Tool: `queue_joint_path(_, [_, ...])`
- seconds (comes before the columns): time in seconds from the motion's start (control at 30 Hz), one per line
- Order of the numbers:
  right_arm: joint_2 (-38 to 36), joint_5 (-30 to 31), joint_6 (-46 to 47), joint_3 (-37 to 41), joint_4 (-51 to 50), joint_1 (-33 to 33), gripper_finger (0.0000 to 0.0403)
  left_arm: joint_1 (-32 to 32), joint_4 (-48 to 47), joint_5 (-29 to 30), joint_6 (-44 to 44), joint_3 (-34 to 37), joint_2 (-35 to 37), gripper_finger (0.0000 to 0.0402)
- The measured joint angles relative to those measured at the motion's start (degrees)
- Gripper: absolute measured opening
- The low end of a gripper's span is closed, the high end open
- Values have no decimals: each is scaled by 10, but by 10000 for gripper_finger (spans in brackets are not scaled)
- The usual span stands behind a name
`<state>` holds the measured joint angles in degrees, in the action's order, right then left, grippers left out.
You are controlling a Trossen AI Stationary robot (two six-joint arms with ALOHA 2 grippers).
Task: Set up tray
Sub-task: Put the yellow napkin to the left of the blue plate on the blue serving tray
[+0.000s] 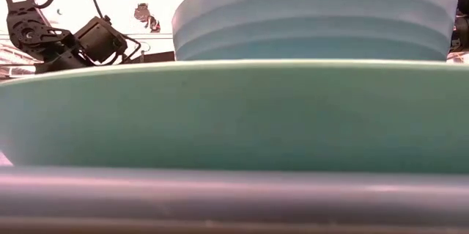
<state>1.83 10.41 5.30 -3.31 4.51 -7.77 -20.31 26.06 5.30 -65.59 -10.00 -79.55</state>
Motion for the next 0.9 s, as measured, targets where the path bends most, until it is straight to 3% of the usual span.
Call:
queue_joint_path(0.17, [0, 0, 0, 0, 0, 0, 45, 18, -4, -5, 20, 0, -1, 55])
queue_joint_path(0.3, [0, 0, 0, 0, 0, 0, 45, 30, -5, 6, 28, 1, -2, 67])
queue_joint_path(0.7, [0, 0, 0, 0, 0, 0, 45, 31, -4, 38, -32, -3, -2, 227])
queue_joint_path(0.9, [0, 0, 0, 0, 0, 0, 45, 26, -4, 30, -45, -17, -4, 274])
